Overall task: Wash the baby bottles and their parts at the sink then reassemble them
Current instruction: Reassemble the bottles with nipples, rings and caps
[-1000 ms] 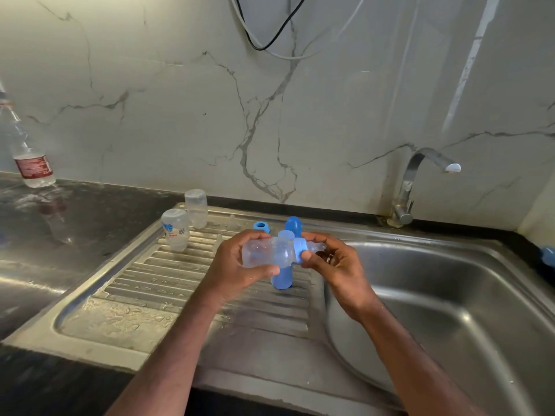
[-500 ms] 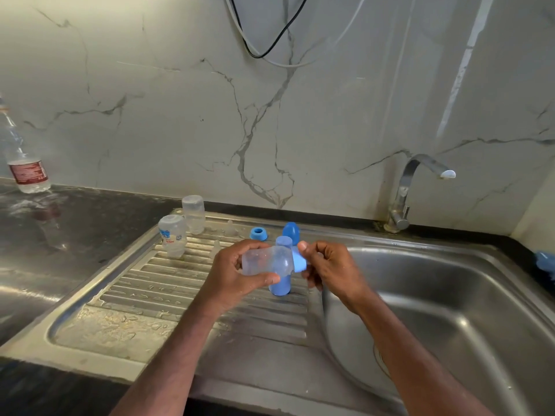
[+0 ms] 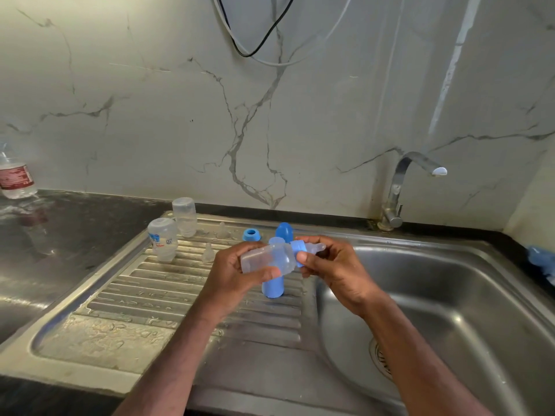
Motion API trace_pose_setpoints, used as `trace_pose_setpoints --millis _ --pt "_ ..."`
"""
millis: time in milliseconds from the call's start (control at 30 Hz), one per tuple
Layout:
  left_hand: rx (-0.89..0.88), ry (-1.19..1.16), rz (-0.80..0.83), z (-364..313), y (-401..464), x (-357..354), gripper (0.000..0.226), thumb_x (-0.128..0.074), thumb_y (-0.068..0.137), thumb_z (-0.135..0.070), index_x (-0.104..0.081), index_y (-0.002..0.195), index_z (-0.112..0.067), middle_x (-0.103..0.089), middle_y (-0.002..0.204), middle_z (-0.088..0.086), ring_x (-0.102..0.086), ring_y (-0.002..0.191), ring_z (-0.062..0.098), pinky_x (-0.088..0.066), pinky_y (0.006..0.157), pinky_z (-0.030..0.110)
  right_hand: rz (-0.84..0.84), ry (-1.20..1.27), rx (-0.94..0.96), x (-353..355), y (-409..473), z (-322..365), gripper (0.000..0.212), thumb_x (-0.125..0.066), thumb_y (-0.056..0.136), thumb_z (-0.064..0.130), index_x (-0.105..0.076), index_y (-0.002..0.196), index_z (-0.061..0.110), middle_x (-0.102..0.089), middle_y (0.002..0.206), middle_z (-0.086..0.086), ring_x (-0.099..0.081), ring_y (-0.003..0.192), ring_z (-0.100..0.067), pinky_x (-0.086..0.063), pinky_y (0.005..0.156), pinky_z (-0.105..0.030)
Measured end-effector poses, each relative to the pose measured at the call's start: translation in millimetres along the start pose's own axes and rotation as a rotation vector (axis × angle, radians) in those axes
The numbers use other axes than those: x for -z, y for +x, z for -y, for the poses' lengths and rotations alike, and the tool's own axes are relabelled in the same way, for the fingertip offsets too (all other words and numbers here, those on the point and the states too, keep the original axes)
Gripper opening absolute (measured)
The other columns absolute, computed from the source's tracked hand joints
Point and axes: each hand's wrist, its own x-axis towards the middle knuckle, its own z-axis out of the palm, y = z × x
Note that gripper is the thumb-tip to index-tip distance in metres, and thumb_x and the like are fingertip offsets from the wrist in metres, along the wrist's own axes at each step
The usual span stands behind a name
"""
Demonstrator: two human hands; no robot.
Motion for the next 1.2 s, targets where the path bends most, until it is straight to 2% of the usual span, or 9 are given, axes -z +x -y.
trace_pose_setpoints --millis 167,300,400,467,567,700,833,967,1200 --pt "-0.035 0.082 0.017 5.0 -6.0 1.7 0.055 -0.092 0.057 -0.036 -0.073 0.107 -0.025 -0.074 0.104 0.001 -0.070 0.095 0.018 -0.058 0.079 0.029 -0.194 -0.280 -0.119 -14.3 -0.5 5.9 0.065 -0.071 0.077 0.060 -0.065 0.077 -0.004 -0.065 0.062 -0.015 -0.052 0.050 -0.019 -0.041 0.047 -0.027" --pt "0.028 -0.015 0.013 -4.9 -5.9 0.3 0.037 -0.080 0.069 -0.043 -0.077 0.097 -0.019 -0.071 0.090 0.013 -0.065 0.079 0.015 -0.052 0.068 0.028 -0.162 -0.249 -0.094 -16.1 -1.8 4.3 0.088 -0.060 0.069 0.088 -0.064 0.081 0.001 -0.057 0.064 -0.009 -0.047 0.056 -0.016 -0.037 0.049 -0.026" --pt "0.061 -0.046 -0.035 -6.1 -4.3 2.7 0.038 -0.072 0.076 -0.050 -0.077 0.096 -0.018 -0.071 0.088 0.015 -0.064 0.081 0.016 -0.051 0.070 0.027 -0.001 0.043 -0.008 -11.1 -4.1 2.6 0.056 -0.072 0.082 0.051 -0.065 0.125 0.014 -0.071 0.107 -0.007 -0.061 0.085 -0.019 -0.043 0.063 -0.030" --pt "0.073 -0.070 -0.040 -5.8 -3.8 4.8 0.039 -0.071 0.076 -0.049 -0.077 0.096 -0.015 -0.071 0.089 0.016 -0.065 0.082 0.016 -0.052 0.070 0.026 0.050 0.040 0.037 -5.7 -3.8 2.0 0.050 -0.078 0.081 0.020 -0.065 0.129 0.013 -0.071 0.120 -0.010 -0.063 0.094 -0.024 -0.049 0.068 -0.031" --pt "0.071 -0.046 0.007 -5.6 -3.7 5.3 0.044 -0.078 0.070 -0.044 -0.076 0.101 -0.012 -0.070 0.094 0.017 -0.064 0.082 0.015 -0.052 0.069 0.025 0.056 -0.006 0.069 -1.8 -0.9 2.5 0.044 -0.080 0.079 0.003 -0.070 0.121 0.010 -0.072 0.114 -0.015 -0.063 0.090 -0.025 -0.053 0.072 -0.035" --pt "0.038 -0.034 0.017 -4.8 -4.9 4.4 0.049 -0.083 0.067 -0.038 -0.073 0.107 -0.010 -0.070 0.096 0.015 -0.064 0.083 0.015 -0.054 0.071 0.029 0.049 0.007 0.073 -1.0 0.1 2.0 0.038 -0.078 0.082 0.003 -0.070 0.119 0.008 -0.072 0.109 -0.019 -0.062 0.086 -0.027 -0.054 0.073 -0.035" --pt "0.088 -0.048 -0.011 -9.1 -7.7 5.2 0.048 -0.068 0.076 -0.052 -0.075 0.087 -0.005 -0.067 0.076 0.011 -0.063 0.069 0.017 -0.047 0.057 0.026 0.054 -0.128 0.063 -4.6 0.9 0.0 0.029 -0.081 0.085 0.028 -0.071 0.103 0.008 -0.065 0.087 -0.026 -0.054 0.068 -0.024 -0.048 0.065 -0.036" --pt "0.283 -0.154 0.011 -14.3 -8.6 11.9 0.056 -0.066 0.077 -0.057 -0.073 0.091 -0.003 -0.066 0.064 0.015 -0.057 0.047 0.016 -0.030 0.042 0.021 0.090 -0.096 0.028 -11.5 -3.3 -0.9 0.043 -0.082 0.079 0.031 -0.069 0.118 0.020 -0.070 0.116 0.002 -0.056 0.080 -0.019 -0.046 0.065 -0.032" --pt "0.211 -0.086 0.088 -14.9 -7.9 20.5 0.046 -0.070 0.071 -0.056 -0.075 0.087 -0.013 -0.059 0.069 0.004 -0.049 0.057 0.011 -0.036 0.047 0.021 0.037 -0.015 0.047 -23.4 -0.1 -4.5 0.032 -0.074 0.086 0.015 -0.072 0.117 0.005 -0.074 0.114 -0.010 -0.067 0.092 -0.014 -0.051 0.074 -0.024"
